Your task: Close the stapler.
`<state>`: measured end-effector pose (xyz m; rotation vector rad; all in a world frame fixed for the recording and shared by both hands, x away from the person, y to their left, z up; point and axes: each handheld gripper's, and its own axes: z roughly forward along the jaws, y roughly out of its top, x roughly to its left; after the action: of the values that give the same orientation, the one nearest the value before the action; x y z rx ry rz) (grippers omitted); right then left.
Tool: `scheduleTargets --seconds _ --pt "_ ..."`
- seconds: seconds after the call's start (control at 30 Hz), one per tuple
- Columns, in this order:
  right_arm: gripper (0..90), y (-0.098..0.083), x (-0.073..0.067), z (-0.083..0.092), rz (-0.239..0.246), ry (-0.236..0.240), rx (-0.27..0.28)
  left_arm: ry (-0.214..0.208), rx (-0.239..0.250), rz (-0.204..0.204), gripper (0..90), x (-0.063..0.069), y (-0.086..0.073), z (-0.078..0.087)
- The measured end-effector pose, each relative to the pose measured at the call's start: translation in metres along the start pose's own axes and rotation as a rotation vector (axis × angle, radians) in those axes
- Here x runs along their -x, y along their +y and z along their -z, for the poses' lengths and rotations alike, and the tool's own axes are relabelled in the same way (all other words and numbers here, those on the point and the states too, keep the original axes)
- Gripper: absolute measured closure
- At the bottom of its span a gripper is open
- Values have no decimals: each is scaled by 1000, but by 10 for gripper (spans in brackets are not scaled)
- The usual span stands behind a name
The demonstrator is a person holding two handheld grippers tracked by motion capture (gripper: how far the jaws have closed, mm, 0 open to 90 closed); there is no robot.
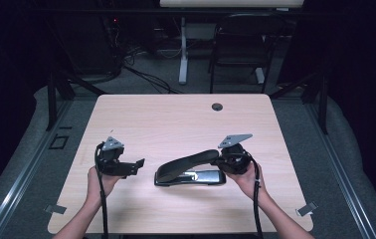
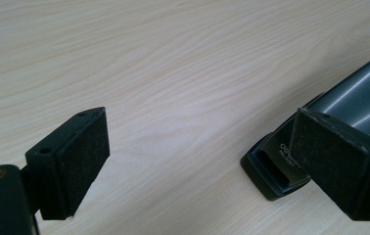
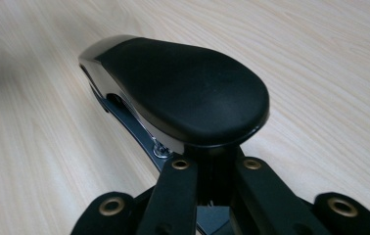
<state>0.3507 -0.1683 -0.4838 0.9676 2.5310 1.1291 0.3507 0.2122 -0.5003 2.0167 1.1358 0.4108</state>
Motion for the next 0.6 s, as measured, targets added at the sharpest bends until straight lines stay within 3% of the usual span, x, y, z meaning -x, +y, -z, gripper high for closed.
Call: scheduleTargets --seconds 0.07,0.23,0.6 --pt "900 -2 0 -2 15 -4 11 0 1 -4 82 0 0 -1" --pt "900 -10 3 -9 27 -5 -23 -1 -8 -8 82 1 0 -1" --pt "900 -24 11 -22 8 -23 -99 4 -10 -11 81 1 0 -2"
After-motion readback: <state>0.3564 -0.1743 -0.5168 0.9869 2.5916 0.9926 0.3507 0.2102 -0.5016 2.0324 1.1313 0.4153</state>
